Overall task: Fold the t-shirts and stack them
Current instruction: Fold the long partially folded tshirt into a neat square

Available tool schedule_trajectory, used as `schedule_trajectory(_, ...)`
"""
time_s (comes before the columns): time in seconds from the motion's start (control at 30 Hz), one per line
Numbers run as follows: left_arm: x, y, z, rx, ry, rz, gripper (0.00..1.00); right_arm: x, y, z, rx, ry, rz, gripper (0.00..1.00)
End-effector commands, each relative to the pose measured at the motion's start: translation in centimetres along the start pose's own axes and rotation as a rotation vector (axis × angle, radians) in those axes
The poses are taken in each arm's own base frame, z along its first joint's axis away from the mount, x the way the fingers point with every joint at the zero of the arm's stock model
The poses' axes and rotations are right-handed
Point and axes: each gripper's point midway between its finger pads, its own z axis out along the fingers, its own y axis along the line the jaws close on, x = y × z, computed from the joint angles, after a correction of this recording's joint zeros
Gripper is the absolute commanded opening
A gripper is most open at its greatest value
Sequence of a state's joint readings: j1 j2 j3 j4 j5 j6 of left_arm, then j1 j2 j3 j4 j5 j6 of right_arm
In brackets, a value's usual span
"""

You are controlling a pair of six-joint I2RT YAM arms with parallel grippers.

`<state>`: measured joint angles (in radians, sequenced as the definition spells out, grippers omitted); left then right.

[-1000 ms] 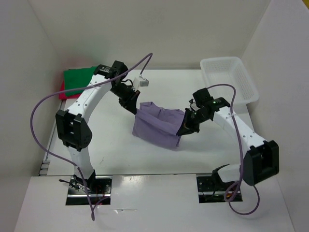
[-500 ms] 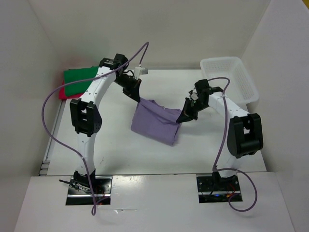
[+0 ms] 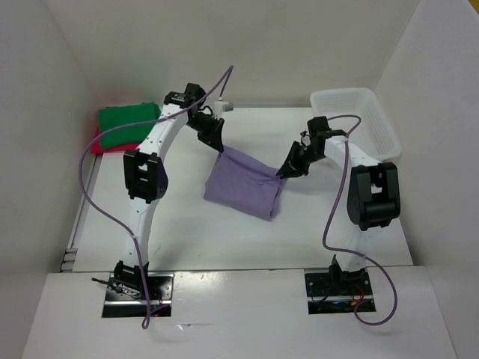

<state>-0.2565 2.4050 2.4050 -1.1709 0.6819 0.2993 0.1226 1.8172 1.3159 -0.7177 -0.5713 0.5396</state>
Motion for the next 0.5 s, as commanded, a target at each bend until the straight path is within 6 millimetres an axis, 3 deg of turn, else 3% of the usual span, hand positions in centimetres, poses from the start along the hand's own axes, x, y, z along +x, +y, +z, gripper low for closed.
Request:
schedule_trajectory(0.0,-1.2,2.1,-0.3,-0.050,-0.042,-0.012,0.03,-4.2,0.1,-0.2,0.038,-0.144,-0.020,0.29)
schedule_trajectory(0.03,-0.8,2.9,0.5,-0.062,-0.031,-0.034,0.05,-5.1,0.0,-0.4,0.061,-0.184,-0.018,0.40)
schedule_trajectory(0.13,-0.9,4.2,0.9,-0.109,-0.024,-0.054,0.12,-7.3,0.6,-1.3,0.071,-0.289,-0.041,0.45)
schedule_trajectory(0.17,-0.7,4.9,1.3,-0.124,-0.018,-0.056,0.20,-8.1,1.2,-1.8,0.059,-0.333,-0.061,0.46)
schedule_trajectory(0.2,-0.8,5.4,0.8,-0.140,-0.027,-0.070,0.20,-8.6,2.1,-3.1,0.044,-0.383,-0.071,0.46)
schedule_trajectory(0.23,-0.5,5.6,1.1,-0.138,-0.021,-0.076,0.22,-8.6,2.9,-3.6,0.059,-0.423,-0.096,0.43)
schedule_trajectory(0.3,-1.3,6.0,-0.2,-0.181,-0.047,-0.068,0.36,-8.2,4.8,-5.5,0.053,-0.490,-0.139,0.35)
schedule_trajectory(0.37,-2.1,6.4,-1.8,-0.235,-0.074,-0.036,0.48,-6.7,5.2,-4.8,0.094,-0.497,-0.182,0.20)
schedule_trajectory(0.43,-3.2,6.8,-2.7,-0.283,-0.114,0.009,0.51,-5.4,4.9,-3.5,0.124,-0.461,-0.194,0.13)
schedule_trajectory(0.47,-4.1,6.2,-3.8,-0.295,-0.142,0.040,0.51,-4.7,5.2,-2.5,0.139,-0.447,-0.214,0.05)
